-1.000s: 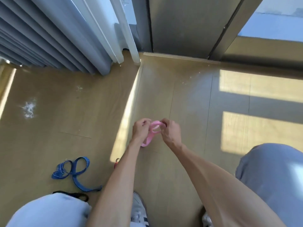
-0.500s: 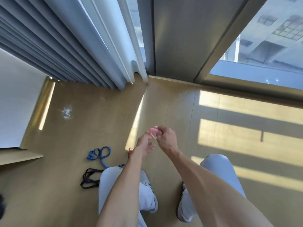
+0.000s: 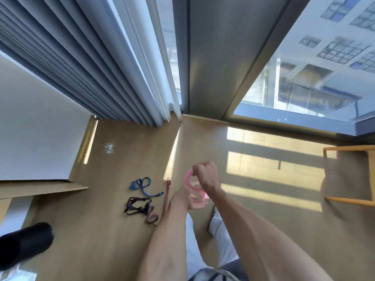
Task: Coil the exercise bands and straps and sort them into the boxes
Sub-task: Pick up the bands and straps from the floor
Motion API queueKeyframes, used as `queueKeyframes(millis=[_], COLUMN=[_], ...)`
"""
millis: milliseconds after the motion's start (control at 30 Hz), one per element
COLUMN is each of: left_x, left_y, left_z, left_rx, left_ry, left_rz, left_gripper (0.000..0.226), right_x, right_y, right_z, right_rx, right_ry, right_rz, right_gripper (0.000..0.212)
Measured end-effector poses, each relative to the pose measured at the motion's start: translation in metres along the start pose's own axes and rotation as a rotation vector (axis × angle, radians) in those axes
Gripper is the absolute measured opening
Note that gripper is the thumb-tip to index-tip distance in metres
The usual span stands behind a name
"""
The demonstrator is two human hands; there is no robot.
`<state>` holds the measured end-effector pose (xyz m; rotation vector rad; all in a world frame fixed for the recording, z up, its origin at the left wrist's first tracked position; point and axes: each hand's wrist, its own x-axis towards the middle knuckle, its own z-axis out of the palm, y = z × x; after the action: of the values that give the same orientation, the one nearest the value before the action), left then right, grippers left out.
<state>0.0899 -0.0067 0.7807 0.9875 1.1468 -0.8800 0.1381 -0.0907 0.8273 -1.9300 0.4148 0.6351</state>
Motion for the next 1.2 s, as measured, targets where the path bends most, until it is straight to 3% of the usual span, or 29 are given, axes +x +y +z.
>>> queueKeyframes(millis=[100,167,200,333,467,500,600,700,800,867,933,1033,1100,1200], left_x=[-0.017,-0.023,-0.025,-0.035,-0.061,-0.070,-0.088,-0.109,-0.120,-0.125,-0.127,-0.127,-0.128,-0.131], left_y=[-0.018,-0.016,-0.012,0.017,0.058,0.067,0.083,0.096,0.098,0.097,0.094,0.092,0.100,0.111], left_z=[0.001,0.004,0.002,-0.002,-0.015,-0.020,-0.037,-0.052,-0.065,-0.072,-0.081,-0.094,-0.095,-0.097], left_rx=[0.159,0.407,0.395,0.106,-0.163,-0.169,-0.090,0.024,0.133,0.144,-0.082,-0.655,-0.750,-0.666], left_ry=[-0.095,0.090,0.143,0.014,0.027,0.024,-0.022,0.023,0.116,0.138,0.069,-0.130,-0.196,0.123], left_rz=[0.011,0.134,0.155,0.256,0.441,0.499,0.659,0.774,0.835,0.799,0.733,0.624,0.639,0.761], left_gripper=[0.020,0.028,0.032,0.047,0.018,0.012,0.032,0.029,0.024,0.026,0.038,0.062,0.068,0.021], right_x=[-0.014,-0.019,-0.021,-0.025,-0.027,-0.027,-0.023,-0.015,-0.010,-0.008,-0.008,-0.011,-0.012,-0.016], right_y=[-0.025,-0.037,-0.040,-0.037,-0.048,-0.055,-0.083,-0.117,-0.144,-0.155,-0.162,-0.162,-0.153,-0.138], right_z=[-0.007,-0.009,-0.009,-0.006,0.003,0.004,0.004,0.003,0.011,0.020,0.029,0.035,0.036,0.040], right_rx=[-0.040,-0.087,-0.086,-0.083,0.007,0.062,0.270,0.415,0.506,0.461,0.409,0.275,0.142,-0.029], right_ry=[-0.073,-0.105,-0.087,0.024,0.069,0.079,0.047,-0.035,-0.155,-0.163,-0.190,-0.347,-0.452,-0.473], right_rz=[0.062,0.048,0.053,0.031,-0.017,-0.034,-0.074,-0.051,-0.007,-0.034,-0.049,-0.135,-0.217,-0.263], right_gripper=[0.024,0.020,0.015,0.018,0.017,0.014,0.015,0.020,0.022,0.007,0.009,0.012,0.012,0.011])
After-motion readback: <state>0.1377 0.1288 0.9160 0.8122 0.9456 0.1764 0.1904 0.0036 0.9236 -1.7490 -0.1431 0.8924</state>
